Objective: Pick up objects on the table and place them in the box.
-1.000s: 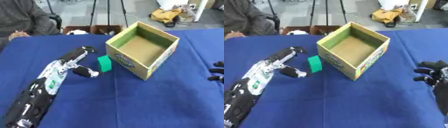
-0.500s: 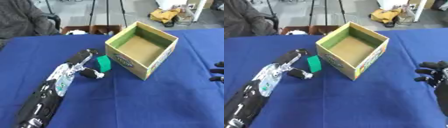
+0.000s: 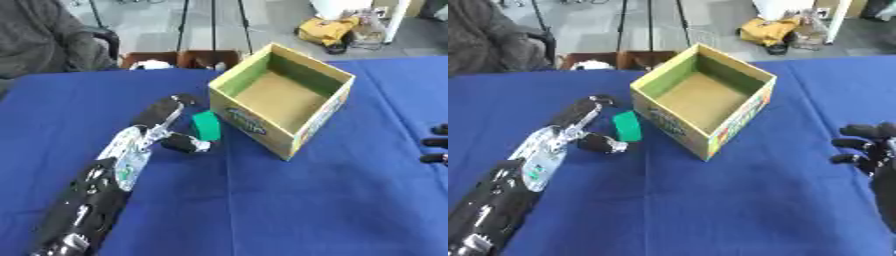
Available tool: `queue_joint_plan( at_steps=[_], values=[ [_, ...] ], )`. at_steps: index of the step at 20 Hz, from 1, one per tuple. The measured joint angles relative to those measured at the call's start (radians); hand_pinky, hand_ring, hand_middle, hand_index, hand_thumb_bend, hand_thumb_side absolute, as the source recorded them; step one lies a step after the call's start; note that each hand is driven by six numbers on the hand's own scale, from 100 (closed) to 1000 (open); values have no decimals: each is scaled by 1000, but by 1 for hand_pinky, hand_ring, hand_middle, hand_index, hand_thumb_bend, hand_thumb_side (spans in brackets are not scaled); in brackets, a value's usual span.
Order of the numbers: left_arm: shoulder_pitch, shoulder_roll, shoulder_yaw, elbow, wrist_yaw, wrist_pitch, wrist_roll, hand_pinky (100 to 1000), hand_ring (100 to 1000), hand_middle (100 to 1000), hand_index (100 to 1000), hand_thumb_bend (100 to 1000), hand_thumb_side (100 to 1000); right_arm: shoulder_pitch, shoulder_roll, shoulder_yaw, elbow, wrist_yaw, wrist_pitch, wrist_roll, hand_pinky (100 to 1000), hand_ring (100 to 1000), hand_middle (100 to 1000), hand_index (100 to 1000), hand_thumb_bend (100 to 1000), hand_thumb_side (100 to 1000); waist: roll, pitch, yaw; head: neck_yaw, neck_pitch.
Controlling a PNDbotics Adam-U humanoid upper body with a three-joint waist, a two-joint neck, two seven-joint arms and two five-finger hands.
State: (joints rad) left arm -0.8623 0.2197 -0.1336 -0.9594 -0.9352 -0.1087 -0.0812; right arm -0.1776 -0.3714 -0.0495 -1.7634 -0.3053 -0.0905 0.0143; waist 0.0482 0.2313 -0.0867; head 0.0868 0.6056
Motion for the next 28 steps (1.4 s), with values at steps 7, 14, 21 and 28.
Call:
queue_joint_plan(
  at_steps=[7, 14, 21, 28],
  values=[
    [-3, 0, 3, 16, -5, 16, 25, 659, 768, 664, 852, 730, 603, -4, 0, 1, 0, 0, 1, 1, 571, 700, 695, 726, 100, 863, -1, 2, -5, 1, 0],
    [-10, 0, 4, 41, -8, 13, 9, 617, 730, 611, 841, 741, 599, -7, 1, 1, 0, 0, 2, 4, 571, 700, 695, 726, 100, 863, -1, 4, -10, 4, 0],
    [-10, 0, 9, 51, -12, 13, -4, 584, 690, 568, 823, 698, 570, -7, 2, 1, 0, 0, 1, 6, 571, 700, 695, 726, 100, 864, -1, 7, -16, 5, 0],
    [-10, 0, 9, 53, -13, 17, -2, 535, 606, 475, 721, 599, 500, -7, 8, 1, 0, 0, 1, 8, 571, 700, 695, 726, 100, 865, -1, 9, -17, 4, 0]
  ],
)
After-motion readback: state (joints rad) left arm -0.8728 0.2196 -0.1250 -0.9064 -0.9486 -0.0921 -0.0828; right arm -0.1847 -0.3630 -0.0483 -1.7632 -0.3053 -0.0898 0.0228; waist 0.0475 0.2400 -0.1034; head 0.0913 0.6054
